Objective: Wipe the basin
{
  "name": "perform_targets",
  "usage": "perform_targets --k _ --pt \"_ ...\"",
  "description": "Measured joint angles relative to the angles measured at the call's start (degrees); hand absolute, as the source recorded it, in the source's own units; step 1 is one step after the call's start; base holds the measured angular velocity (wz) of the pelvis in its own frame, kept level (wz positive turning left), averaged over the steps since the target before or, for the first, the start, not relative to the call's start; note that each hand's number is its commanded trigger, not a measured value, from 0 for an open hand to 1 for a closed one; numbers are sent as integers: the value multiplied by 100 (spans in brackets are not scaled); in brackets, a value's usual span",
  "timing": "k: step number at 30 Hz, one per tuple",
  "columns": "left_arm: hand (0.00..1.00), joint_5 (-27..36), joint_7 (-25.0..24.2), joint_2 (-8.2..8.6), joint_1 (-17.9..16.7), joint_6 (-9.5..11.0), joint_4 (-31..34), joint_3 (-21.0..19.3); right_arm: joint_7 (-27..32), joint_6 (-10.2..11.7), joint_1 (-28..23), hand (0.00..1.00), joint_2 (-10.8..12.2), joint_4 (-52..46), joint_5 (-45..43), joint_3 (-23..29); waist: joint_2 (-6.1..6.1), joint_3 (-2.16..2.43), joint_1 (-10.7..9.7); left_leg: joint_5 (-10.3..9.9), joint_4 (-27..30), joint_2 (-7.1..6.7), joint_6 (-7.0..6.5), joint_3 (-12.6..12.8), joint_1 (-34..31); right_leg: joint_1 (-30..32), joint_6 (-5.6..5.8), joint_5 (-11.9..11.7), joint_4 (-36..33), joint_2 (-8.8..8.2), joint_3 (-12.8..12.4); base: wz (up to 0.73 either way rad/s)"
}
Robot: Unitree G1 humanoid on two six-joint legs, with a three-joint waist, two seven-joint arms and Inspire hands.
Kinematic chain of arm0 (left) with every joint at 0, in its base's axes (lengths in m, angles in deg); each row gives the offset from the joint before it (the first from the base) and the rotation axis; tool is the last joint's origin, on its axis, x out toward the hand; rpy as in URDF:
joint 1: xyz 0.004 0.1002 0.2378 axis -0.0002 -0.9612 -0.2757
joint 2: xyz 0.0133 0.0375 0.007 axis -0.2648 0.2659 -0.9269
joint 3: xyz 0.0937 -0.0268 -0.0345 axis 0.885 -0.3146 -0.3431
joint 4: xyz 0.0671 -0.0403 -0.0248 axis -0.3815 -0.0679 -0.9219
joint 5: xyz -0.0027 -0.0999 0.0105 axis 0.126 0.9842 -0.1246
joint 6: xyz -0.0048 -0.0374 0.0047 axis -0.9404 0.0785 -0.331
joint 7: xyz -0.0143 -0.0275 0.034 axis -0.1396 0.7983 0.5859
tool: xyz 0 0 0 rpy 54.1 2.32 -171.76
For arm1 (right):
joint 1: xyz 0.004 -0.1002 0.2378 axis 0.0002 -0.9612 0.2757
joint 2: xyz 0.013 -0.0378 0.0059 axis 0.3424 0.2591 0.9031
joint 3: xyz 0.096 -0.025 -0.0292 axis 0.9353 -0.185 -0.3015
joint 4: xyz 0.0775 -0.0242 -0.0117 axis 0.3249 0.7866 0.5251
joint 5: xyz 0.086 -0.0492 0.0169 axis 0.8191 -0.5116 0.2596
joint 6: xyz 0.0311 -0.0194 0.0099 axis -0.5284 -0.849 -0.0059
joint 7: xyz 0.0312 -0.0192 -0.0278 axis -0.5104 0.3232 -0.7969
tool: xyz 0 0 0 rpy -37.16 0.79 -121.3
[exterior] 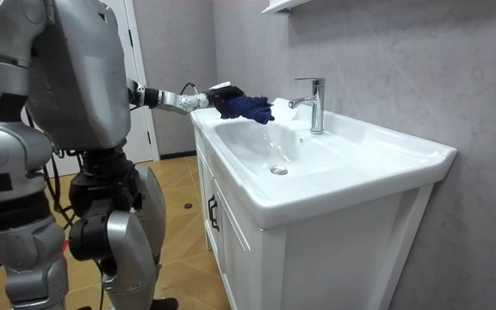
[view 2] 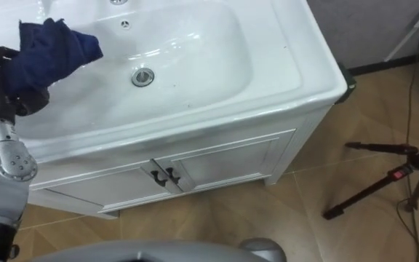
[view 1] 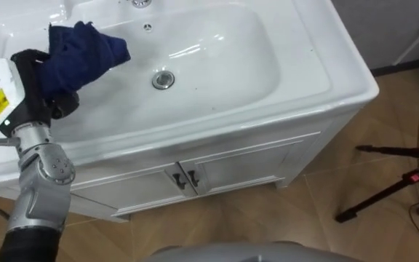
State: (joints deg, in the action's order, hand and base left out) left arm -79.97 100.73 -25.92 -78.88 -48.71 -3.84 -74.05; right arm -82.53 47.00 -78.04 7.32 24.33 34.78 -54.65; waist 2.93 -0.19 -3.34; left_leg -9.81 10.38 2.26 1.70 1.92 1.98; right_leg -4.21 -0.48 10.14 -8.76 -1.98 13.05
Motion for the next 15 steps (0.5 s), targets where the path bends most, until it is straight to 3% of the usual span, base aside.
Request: perform_targets --k 11,15 --pt "100 212 124 0 -2 -18 169 -26 -142 -121 -4 0 60 -103 -159 144 52 35 57 0 -94 3 0 102 187 -69 12 1 7 1 -86 -2" --pt "100 193 161 1 -5 -17 391 -225 -149 -128 -1 0 61 -102 -259 183 60 33 69 0 -101 3 0 128 268 -126 14 0 4 7 -142 -6"
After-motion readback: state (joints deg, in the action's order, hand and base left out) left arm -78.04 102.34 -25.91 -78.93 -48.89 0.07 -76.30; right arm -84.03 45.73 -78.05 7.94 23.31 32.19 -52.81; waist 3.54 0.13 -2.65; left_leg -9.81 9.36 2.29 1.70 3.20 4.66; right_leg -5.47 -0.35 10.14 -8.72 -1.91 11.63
